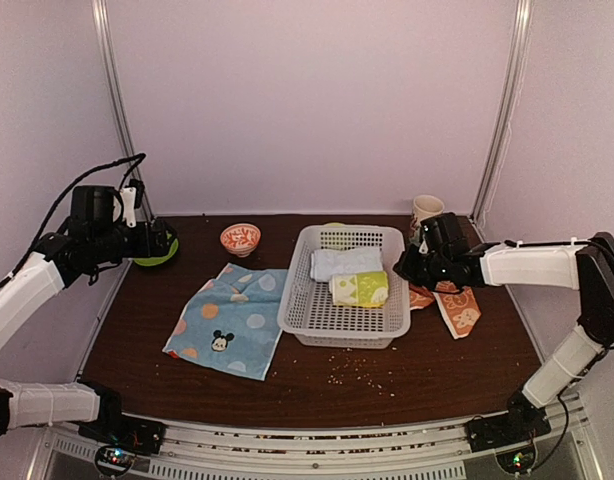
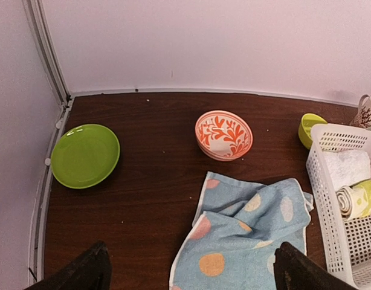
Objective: Roll the towels
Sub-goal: Move the bin to the center of the board.
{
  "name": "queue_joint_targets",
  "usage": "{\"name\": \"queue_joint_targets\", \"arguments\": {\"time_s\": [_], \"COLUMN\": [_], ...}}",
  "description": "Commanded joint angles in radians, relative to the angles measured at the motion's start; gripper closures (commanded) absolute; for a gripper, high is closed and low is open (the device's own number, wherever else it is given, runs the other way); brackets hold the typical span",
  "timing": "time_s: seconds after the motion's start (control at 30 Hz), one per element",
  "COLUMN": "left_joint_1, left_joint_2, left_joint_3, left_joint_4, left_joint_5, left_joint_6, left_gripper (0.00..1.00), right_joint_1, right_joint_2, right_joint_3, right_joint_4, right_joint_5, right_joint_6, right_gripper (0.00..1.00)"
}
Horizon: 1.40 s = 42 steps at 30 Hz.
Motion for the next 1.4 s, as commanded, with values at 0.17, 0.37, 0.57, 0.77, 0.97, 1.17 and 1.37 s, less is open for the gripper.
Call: {"name": "queue_joint_targets", "arguments": {"time_s": [0.17,0.37,0.57,0.77,0.97,1.17,1.37], "left_joint_1": [0.009,0.008,0.008,0.008,0.008,0.007,0.009], "left_joint_2": [0.002,0.012,0.014,0.023,0.028,0.018,0.012], "left_joint_3": [0.018,0.024,0.026,0.032,0.033,0.030,0.029], "left_joint_4": [0.007,0.007,0.007,0.007,0.008,0.007,0.007], "left_joint_5": [-0.002,0.002,-0.004,0.002,0.010,0.011,0.021], "left_joint_6": [-0.003,0.000,0.003,0.005,0.003,0.003,-0.001], "left_gripper": [0.04,0.04,0.04,0.04,0.04,0.04,0.04], "right_joint_1": [-0.010,-0.067,-0.110,-0.173,-0.182,-0.168,-0.195], "right_joint_2": [0.112,0.161,0.151,0.139,0.155,0.077,-0.131], "right_joint_3": [0.079,0.146,0.154,0.142,0.167,0.121,-0.019], "right_joint_4": [-0.017,-0.088,-0.160,-0.206,-0.218,-0.252,-0.307], "right_joint_5": [0.057,0.059,0.051,0.032,-0.059,-0.067,0.031], "right_joint_6": [-0.020,-0.081,-0.167,-0.234,-0.282,-0.285,-0.258], "right_gripper": [1.00,1.00,1.00,1.00,0.95,0.37,0.23]}}
